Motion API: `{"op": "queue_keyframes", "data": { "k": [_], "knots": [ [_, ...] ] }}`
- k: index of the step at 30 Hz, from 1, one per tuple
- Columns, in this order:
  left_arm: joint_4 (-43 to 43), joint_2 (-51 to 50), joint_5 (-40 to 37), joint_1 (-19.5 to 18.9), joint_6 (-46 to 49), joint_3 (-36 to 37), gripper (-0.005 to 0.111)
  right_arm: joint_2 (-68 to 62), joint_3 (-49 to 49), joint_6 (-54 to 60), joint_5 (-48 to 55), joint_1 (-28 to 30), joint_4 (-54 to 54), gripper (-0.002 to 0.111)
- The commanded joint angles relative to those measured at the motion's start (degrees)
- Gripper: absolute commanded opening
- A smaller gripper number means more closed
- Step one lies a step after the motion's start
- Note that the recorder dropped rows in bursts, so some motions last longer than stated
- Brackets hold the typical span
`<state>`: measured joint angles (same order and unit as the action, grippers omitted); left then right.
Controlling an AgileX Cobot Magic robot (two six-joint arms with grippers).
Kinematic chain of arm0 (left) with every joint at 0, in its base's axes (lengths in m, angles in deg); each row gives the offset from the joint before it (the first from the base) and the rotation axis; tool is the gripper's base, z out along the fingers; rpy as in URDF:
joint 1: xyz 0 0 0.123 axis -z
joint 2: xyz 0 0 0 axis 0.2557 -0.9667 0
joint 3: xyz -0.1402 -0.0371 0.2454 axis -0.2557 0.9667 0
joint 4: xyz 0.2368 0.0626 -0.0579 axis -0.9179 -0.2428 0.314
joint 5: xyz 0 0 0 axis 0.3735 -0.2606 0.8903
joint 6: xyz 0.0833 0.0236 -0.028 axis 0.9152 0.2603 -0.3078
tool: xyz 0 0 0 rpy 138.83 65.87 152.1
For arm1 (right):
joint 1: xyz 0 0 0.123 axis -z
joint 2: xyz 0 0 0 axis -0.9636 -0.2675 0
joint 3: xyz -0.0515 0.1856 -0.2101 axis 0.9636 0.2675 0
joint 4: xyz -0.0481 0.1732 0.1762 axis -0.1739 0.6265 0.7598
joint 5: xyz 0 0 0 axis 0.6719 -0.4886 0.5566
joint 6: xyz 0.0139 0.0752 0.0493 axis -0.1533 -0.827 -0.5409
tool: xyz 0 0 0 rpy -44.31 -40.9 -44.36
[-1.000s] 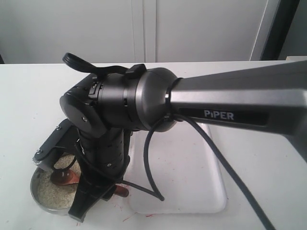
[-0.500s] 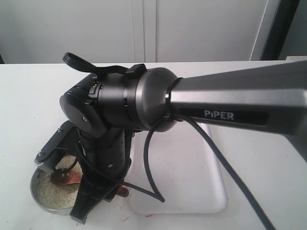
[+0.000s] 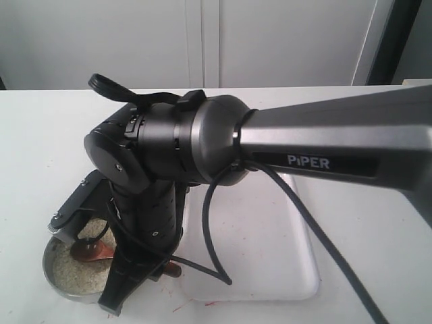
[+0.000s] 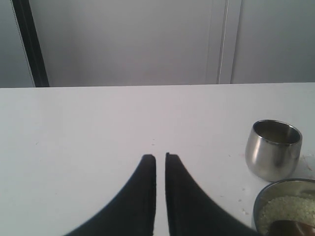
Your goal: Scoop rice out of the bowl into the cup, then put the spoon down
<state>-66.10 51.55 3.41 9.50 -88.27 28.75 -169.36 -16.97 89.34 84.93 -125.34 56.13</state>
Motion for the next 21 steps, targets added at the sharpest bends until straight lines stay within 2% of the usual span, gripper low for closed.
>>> {"op": "queue_keyframes", "data": {
  "k": [1,8,15,21],
  "knots": [
    [0.26,0.08,0.18,0.42,-0.31,-0.42,0.014,2.07,-0.03,-0.26,0.65,0.03,0.09,0.005],
    [0.26,0.08,0.18,0.42,-0.31,-0.42,0.014,7.73,-0.03,-0.26,1.99,0.03,0.09,0.000],
    [0.26,0.08,0.18,0.42,-0.31,-0.42,0.014,13.86,-0.03,-0.26,10.56,-0.82,-1.88,0.000],
    [0.26,0.08,0.18,0.42,-0.31,-0.42,0.014,18.34,-0.03,-4.68,10.56,-8.57,-16.17,0.000]
  ]
}}
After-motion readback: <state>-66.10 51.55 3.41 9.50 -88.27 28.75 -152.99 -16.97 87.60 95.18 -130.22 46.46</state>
